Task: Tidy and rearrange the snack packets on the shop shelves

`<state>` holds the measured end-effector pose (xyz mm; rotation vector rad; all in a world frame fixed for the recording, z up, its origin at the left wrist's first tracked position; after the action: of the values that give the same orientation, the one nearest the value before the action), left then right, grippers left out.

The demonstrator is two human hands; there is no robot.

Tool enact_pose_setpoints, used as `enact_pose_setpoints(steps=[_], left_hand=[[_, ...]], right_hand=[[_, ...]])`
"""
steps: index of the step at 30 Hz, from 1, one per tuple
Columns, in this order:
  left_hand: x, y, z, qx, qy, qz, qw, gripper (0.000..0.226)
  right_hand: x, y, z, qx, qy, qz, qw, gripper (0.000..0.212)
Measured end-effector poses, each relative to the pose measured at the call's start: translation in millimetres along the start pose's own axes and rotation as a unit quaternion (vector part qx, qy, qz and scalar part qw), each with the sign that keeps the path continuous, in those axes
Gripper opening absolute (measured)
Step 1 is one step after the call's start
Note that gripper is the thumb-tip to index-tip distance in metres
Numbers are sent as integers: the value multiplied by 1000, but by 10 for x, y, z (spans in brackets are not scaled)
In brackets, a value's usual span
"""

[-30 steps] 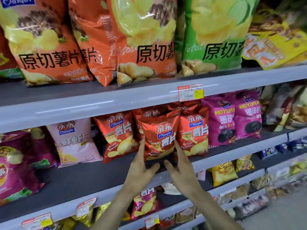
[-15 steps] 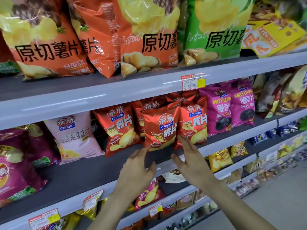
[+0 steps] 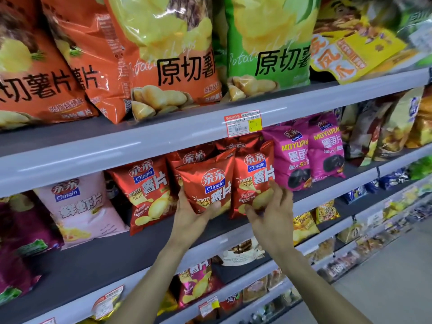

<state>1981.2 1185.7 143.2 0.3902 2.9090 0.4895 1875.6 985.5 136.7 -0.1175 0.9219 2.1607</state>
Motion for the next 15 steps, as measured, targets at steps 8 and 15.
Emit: enact_pose_setpoints(steps=[8, 15], left_hand=[[-19, 139, -81, 25, 10, -20, 999, 72], [30, 313, -92, 25, 30, 8, 999, 62]], right_hand=[[-480, -206, -296, -144, -89, 86, 982, 117], [-587, -149, -342, -232, -68, 91, 966, 111]])
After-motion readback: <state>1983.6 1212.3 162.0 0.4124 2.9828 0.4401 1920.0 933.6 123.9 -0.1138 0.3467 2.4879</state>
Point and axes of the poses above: each hand's wrist, its own x-axis away from the middle knuckle, its own y-axis out of the back of the hand, z = x × y, the point moved 1 cm from there along -x, towards the middle knuckle, and after that the axes turned 1 degree about -y, right-handed, at the moved point
